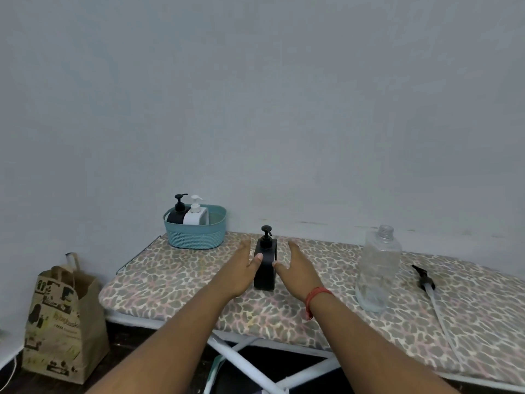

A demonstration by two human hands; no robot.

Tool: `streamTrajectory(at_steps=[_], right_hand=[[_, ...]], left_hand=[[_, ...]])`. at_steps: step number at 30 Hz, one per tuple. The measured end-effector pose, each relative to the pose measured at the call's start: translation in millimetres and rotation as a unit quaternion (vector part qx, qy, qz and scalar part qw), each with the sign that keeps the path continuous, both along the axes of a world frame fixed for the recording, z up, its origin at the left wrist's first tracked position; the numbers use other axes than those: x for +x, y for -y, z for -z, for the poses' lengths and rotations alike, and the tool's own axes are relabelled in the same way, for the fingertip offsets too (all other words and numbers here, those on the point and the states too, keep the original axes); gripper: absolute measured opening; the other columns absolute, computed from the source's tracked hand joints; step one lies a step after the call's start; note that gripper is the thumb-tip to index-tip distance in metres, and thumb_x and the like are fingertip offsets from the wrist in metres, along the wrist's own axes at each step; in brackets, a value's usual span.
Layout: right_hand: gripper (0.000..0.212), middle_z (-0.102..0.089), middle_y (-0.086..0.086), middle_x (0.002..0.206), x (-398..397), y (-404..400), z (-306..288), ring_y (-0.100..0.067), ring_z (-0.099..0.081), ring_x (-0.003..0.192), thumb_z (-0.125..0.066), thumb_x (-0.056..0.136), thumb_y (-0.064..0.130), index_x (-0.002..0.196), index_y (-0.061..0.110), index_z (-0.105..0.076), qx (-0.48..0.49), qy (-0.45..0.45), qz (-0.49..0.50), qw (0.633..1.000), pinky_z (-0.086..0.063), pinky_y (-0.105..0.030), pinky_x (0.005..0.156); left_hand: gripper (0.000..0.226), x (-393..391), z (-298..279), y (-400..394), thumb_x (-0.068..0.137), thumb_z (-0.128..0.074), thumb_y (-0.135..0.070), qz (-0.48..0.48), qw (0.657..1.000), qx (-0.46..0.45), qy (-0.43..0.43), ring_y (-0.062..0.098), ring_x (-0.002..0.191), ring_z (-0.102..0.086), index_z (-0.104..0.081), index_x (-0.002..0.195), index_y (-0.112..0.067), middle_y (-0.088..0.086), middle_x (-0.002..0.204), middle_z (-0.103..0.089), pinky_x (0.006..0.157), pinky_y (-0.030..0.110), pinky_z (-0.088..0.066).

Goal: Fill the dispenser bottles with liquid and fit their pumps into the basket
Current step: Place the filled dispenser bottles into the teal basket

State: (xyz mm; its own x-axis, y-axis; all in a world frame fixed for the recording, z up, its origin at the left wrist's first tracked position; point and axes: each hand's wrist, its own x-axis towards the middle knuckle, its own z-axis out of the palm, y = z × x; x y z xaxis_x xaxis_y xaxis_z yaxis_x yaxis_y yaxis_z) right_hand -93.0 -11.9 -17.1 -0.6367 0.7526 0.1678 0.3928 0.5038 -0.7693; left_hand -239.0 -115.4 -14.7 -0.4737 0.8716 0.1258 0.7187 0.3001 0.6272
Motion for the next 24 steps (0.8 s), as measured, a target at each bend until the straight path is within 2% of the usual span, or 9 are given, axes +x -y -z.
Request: streamTrajectory(at_steps=[3, 5, 7, 9, 12, 17, 20, 22, 24], right_hand=[[0.055, -0.048, -0.003, 0.15, -14, 0, 11, -0.012, -0.052, 0.116, -0.052, 0.102, 0.029, 0.152, 0.024, -0.03, -0.052, -0.039, -0.03, 0.997, -0.039, -0.022, 0.091], [0.048, -0.056, 0.001, 0.141, -27, 4, 17, -0.007, -0.053, 0.104, -0.048, 0.104, 0.028, 0.15, 0.032, -0.034, -0.065, -0.064, -0.042, 0.995, -0.038, -0.014, 0.08], [0.046, -0.063, 0.004, 0.131, -37, 9, 21, -0.006, -0.057, 0.095, -0.047, 0.104, 0.026, 0.147, 0.037, -0.037, -0.056, -0.094, -0.026, 0.994, -0.039, -0.009, 0.072], [0.046, -0.065, 0.009, 0.123, -44, 15, 21, -0.004, -0.06, 0.093, -0.045, 0.103, 0.023, 0.146, 0.04, -0.037, -0.039, -0.126, -0.013, 0.991, -0.041, -0.01, 0.072], [0.049, -0.063, 0.013, 0.122, -59, 19, 5, -0.007, -0.062, 0.104, -0.045, 0.103, 0.022, 0.147, 0.042, -0.036, -0.007, -0.171, -0.018, 0.985, -0.045, -0.016, 0.081], [0.059, -0.063, 0.014, 0.121, -110, 11, -44, -0.002, -0.061, 0.099, -0.047, 0.104, 0.024, 0.153, 0.042, -0.02, 0.023, -0.213, -0.038, 0.976, -0.041, -0.007, 0.076], [0.07, -0.062, 0.012, 0.122, -146, 0, -68, 0.0, -0.06, 0.097, -0.048, 0.103, 0.022, 0.156, 0.044, -0.007, 0.022, -0.215, -0.06, 0.974, -0.041, -0.002, 0.073], [0.073, -0.063, 0.01, 0.123, -170, -4, -79, 0.001, -0.061, 0.096, -0.049, 0.101, 0.016, 0.156, 0.045, -0.009, 0.024, -0.216, -0.074, 0.973, -0.044, -0.002, 0.075], [0.073, -0.064, 0.005, 0.127, -192, -8, -82, -0.006, -0.062, 0.101, -0.05, 0.1, 0.011, 0.156, 0.043, -0.016, 0.026, -0.21, -0.084, 0.974, -0.048, -0.007, 0.081]], left_hand=[[0.055, 3, 8, -8, 0.105, -0.035, -0.051, 0.014, 0.991, 0.044, 0.122, 0.019, 0.145, -0.037, -0.02, 0.156, -0.039, -0.003, 0.161, -0.033, 0.106, 0.027, -0.032], [0.043, 5, 11, -15, 0.107, -0.038, -0.043, 0.02, 0.985, 0.091, 0.148, 0.011, 0.13, -0.048, -0.031, 0.149, -0.047, -0.005, 0.151, -0.048, 0.097, 0.024, -0.036], [0.043, 7, 14, -19, 0.107, -0.042, -0.035, 0.009, 0.984, 0.125, 0.13, 0.01, 0.122, -0.054, -0.038, 0.148, -0.042, -0.004, 0.14, -0.058, 0.099, 0.028, -0.042], [0.044, 5, 14, -21, 0.106, -0.043, -0.031, -0.012, 0.984, 0.154, 0.09, 0.014, 0.116, -0.061, -0.04, 0.149, -0.038, -0.005, 0.129, -0.065, 0.098, 0.034, -0.048], [0.045, -5, -1, -21, 0.105, -0.044, -0.03, -0.037, 0.975, 0.214, 0.045, 0.013, 0.106, -0.064, -0.041, 0.149, -0.035, -0.005, 0.121, -0.068, 0.093, 0.036, -0.052], [0.047, -50, -47, -28, 0.104, -0.042, -0.031, -0.061, 0.958, 0.279, -0.022, 0.012, 0.098, -0.063, -0.037, 0.151, -0.035, -0.007, 0.114, -0.068, 0.084, 0.033, -0.051], [0.05, -91, -76, -31, 0.103, -0.043, -0.028, -0.056, 0.957, 0.276, -0.073, 0.014, 0.104, -0.063, -0.034, 0.152, -0.035, -0.001, 0.124, -0.068, 0.084, 0.032, -0.049], [0.053, -120, -89, -35, 0.103, -0.043, -0.026, -0.054, 0.961, 0.254, -0.094, 0.018, 0.109, -0.063, -0.032, 0.155, -0.033, 0.002, 0.128, -0.067, 0.086, 0.034, -0.05], [0.053, -145, -93, -37, 0.104, -0.044, -0.025, -0.056, 0.966, 0.236, -0.088, 0.021, 0.112, -0.063, -0.032, 0.155, -0.031, 0.004, 0.128, -0.066, 0.093, 0.041, -0.051]])
